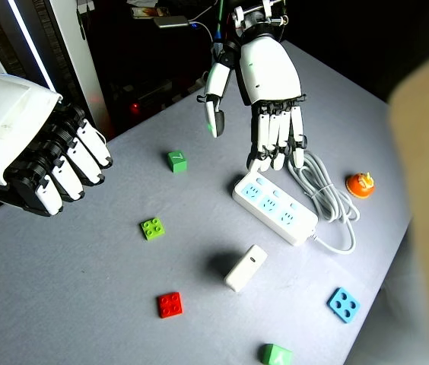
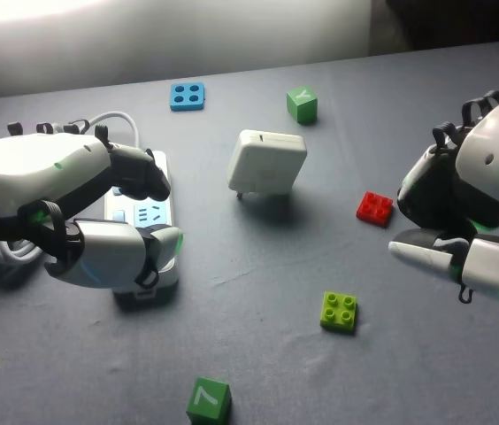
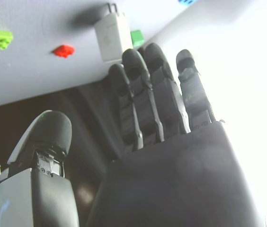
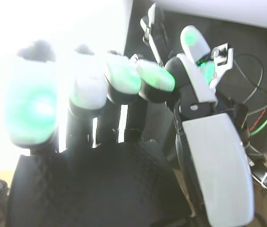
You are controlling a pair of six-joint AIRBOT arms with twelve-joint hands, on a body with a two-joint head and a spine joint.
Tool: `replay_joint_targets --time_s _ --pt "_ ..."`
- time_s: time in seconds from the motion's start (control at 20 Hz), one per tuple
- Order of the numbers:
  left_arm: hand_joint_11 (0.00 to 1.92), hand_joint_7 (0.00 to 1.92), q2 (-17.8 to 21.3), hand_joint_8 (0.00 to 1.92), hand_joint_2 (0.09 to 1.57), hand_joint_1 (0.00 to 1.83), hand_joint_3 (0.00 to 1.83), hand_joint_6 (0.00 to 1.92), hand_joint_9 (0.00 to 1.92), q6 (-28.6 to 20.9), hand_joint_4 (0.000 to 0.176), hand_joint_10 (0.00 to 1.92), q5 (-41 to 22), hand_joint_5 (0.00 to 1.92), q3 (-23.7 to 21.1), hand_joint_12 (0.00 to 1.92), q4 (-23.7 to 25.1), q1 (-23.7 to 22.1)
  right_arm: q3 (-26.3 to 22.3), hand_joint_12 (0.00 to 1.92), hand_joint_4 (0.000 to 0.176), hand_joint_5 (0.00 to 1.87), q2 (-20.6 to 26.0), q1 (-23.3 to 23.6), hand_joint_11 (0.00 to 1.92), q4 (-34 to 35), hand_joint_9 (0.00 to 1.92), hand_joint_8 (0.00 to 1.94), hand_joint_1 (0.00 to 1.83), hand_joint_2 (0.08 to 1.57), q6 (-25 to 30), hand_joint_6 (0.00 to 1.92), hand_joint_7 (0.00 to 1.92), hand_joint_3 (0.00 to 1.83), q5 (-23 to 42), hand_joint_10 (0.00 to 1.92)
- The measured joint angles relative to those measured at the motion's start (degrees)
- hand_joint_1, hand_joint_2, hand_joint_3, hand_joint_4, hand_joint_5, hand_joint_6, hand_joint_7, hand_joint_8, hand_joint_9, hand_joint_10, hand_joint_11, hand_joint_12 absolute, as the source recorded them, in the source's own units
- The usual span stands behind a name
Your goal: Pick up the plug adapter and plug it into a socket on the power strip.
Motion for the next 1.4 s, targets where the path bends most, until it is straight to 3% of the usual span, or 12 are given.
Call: replay_joint_targets --time_s 0.1,0.2,0.6,0.65,0.7,0.9,1.05,1.1,1.3,1.4 --pt "0.0 0.16 0.17 0.0 1.1 0.0 0.01 0.0 0.12 -0.02 0.0 0.01 0.22 0.19 0.0 0.35 -0.37 0.11 0.0 0.39 0.0 0.18 0.02 0.0 0.0 0.28 0.14 0.0 0.0 1.02 -0.17 0.01 0.17 0.03 -0.33 0.01" --pt "0.0 0.17 0.22 0.0 1.1 0.0 0.01 0.0 0.14 -0.04 0.0 0.01 -0.13 0.18 0.0 0.42 0.26 0.11 -0.07 0.36 0.0 0.18 -0.11 0.0 0.0 -0.13 0.14 0.0 0.0 1.04 -0.07 0.0 0.17 0.03 -0.35 0.01" --pt "0.0 0.15 0.22 0.0 1.1 0.0 0.0 0.0 0.13 1.05 0.0 0.0 1.44 0.14 -0.11 0.38 0.02 2.38 0.9 0.32 0.0 0.16 -0.59 0.37 0.0 -0.13 0.12 0.0 0.0 1.05 -1.92 0.0 0.14 0.01 -0.7 0.0" --pt "0.0 0.15 0.24 0.0 1.1 0.0 0.0 0.0 0.12 0.9 0.0 0.0 1.18 0.14 -0.48 0.37 0.0 2.62 2.05 0.32 0.0 0.16 -1.22 1.22 0.0 -0.04 0.12 0.0 0.0 1.06 -1.9 0.0 0.14 0.01 -1.88 0.0" --pt "0.0 0.13 0.35 0.0 1.11 0.0 0.0 0.0 0.1 0.85 0.0 0.0 0.83 0.11 -1.46 0.29 0.15 2.99 3.91 0.44 0.0 0.2 -2.32 2.45 0.0 0.02 0.15 0.0 0.0 1.06 -1.77 0.0 0.18 0.0 -3.63 0.0" --pt "0.0 0.12 0.31 0.0 1.11 0.0 0.0 0.0 0.09 -0.46 0.0 0.0 0.52 0.1 -4.17 0.27 -0.07 4.81 10.82 0.48 0.0 0.21 -5.92 7.02 0.0 3.02 0.16 0.0 0.0 1.06 0.59 0.0 0.19 0.0 -11.56 0.0" --pt "0.0 0.14 -0.76 0.0 1.11 0.0 0.0 0.0 0.12 -1.51 0.0 0.0 -3.17 0.14 -4.83 0.39 -3.96 6.12 15.72 0.42 0.0 0.19 -8.17 8.61 0.0 2.78 0.16 0.01 0.0 1.07 4.52 0.0 0.19 0.01 -16.41 0.0" --pt "0.0 0.14 -1.07 0.0 1.11 0.0 0.0 0.0 0.12 -2.34 0.0 0.0 -4.59 0.14 -4.76 0.38 -4.04 6.56 17.33 0.29 0.0 0.11 -9.11 8.59 0.0 2.8 0.09 0.0 0.51 1.1 5.07 0.0 0.11 0.01 -17.73 0.0" --pt "0.0 0.11 -3.45 0.0 1.11 0.0 0.0 0.0 0.1 -6.51 0.0 0.0 -8.7 0.12 -3.87 0.38 -4.48 9.16 24.17 0.31 0.0 0.04 -14.05 8.55 0.0 1.55 0.05 0.0 0.84 1.13 6.4 0.0 0.04 0.01 -18.64 0.0" --pt "0.0 0.14 -5.31 0.01 1.11 0.0 0.0 0.01 0.13 -7.32 0.0 0.01 -9.88 0.15 -3.87 0.44 -4.39 9.4 27.54 0.29 0.0 0.03 -16.15 6.84 0.0 -14.49 0.04 0.0 0.85 1.14 18.08 0.0 0.03 0.01 -13.44 0.0"
